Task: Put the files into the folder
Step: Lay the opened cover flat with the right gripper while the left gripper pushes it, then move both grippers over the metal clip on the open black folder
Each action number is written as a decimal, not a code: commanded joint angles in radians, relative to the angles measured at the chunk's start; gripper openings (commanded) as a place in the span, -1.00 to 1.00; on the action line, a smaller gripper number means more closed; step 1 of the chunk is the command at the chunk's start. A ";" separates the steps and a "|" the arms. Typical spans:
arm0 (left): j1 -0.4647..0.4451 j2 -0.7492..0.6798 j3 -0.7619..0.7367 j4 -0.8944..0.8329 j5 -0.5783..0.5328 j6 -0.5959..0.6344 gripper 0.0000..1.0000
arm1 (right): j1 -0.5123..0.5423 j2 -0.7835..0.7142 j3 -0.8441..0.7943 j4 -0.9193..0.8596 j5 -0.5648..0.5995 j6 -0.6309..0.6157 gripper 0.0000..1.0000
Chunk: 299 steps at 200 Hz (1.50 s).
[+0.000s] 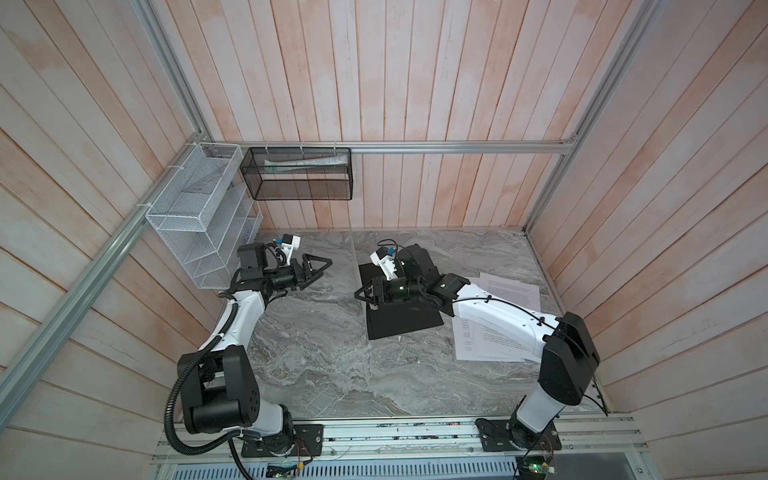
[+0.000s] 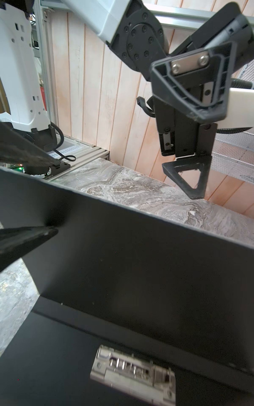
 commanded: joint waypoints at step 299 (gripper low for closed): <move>-0.073 0.284 0.187 -0.251 -0.626 0.318 1.00 | -0.010 -0.009 -0.168 -0.104 0.352 0.022 -0.04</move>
